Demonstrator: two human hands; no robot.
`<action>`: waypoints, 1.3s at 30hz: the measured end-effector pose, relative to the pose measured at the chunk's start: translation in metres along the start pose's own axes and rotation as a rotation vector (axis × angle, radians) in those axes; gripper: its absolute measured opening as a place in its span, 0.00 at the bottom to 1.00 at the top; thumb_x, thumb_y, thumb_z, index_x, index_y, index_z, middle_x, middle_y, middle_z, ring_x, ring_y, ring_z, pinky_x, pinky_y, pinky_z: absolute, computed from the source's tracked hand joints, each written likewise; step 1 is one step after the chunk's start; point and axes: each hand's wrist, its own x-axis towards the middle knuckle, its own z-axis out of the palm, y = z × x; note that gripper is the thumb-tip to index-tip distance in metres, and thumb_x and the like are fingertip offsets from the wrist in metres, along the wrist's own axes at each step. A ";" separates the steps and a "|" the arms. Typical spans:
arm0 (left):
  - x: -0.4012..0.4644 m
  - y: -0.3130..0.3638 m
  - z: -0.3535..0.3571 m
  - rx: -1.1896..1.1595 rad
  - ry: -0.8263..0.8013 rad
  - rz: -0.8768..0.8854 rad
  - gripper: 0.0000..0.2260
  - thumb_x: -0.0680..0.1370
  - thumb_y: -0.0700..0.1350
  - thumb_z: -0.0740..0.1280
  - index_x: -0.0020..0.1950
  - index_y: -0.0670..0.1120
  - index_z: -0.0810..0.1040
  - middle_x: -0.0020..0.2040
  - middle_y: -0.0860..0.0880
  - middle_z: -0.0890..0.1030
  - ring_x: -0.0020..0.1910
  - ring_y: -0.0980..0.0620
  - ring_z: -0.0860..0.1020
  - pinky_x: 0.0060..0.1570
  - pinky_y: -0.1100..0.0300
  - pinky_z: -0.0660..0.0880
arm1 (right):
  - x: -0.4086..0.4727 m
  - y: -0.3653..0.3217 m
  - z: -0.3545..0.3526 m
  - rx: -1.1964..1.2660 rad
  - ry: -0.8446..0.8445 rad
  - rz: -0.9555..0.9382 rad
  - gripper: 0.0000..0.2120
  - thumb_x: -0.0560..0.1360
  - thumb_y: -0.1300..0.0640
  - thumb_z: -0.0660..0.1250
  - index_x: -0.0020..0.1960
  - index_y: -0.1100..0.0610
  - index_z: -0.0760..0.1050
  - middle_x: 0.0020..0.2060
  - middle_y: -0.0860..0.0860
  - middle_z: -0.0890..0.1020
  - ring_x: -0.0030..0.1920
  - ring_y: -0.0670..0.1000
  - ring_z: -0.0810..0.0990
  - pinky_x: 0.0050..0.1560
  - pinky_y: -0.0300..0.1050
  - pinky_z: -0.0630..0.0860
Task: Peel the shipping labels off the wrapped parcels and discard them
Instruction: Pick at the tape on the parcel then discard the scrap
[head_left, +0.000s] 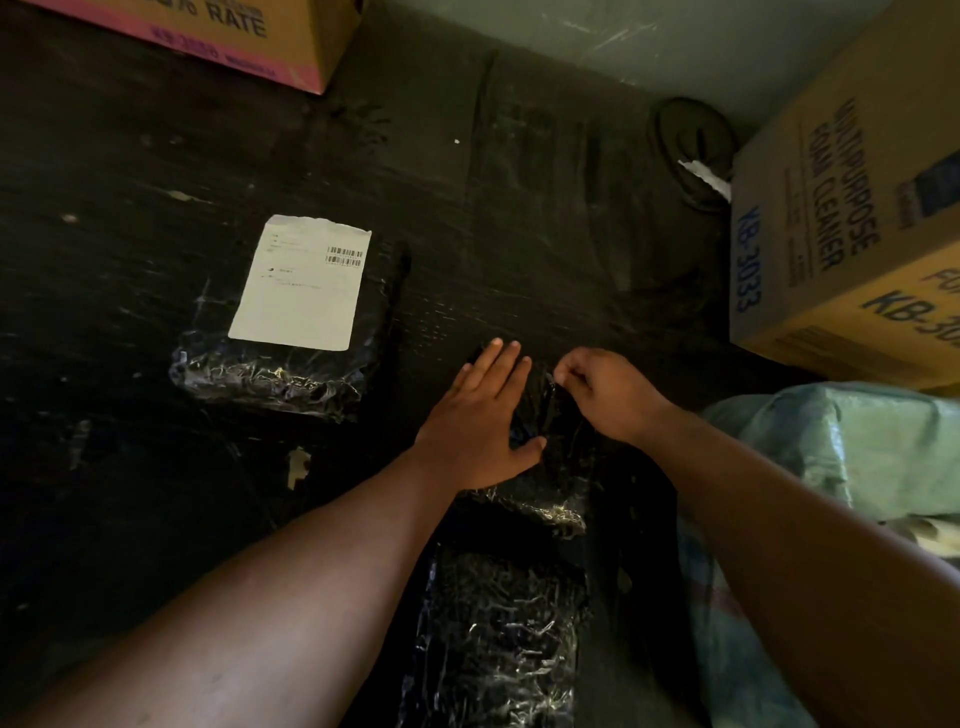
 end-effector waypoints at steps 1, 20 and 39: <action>0.000 0.000 0.000 -0.006 0.001 0.000 0.43 0.78 0.66 0.58 0.83 0.47 0.43 0.83 0.51 0.38 0.79 0.52 0.33 0.78 0.49 0.42 | -0.001 0.001 0.000 -0.007 0.001 -0.009 0.07 0.80 0.60 0.61 0.51 0.56 0.79 0.48 0.51 0.81 0.49 0.50 0.79 0.52 0.45 0.75; -0.001 0.001 -0.001 -0.007 0.001 0.002 0.42 0.79 0.66 0.58 0.83 0.47 0.43 0.83 0.50 0.38 0.80 0.51 0.33 0.78 0.49 0.41 | 0.003 -0.016 0.004 -0.075 0.011 0.136 0.07 0.78 0.62 0.62 0.50 0.58 0.78 0.47 0.54 0.81 0.47 0.54 0.80 0.47 0.45 0.75; 0.000 0.002 -0.004 0.016 -0.028 -0.023 0.42 0.78 0.67 0.57 0.83 0.48 0.42 0.83 0.51 0.38 0.79 0.52 0.33 0.78 0.49 0.40 | -0.038 -0.032 -0.015 0.933 0.108 0.455 0.12 0.79 0.64 0.60 0.39 0.58 0.75 0.32 0.51 0.72 0.32 0.48 0.71 0.34 0.40 0.69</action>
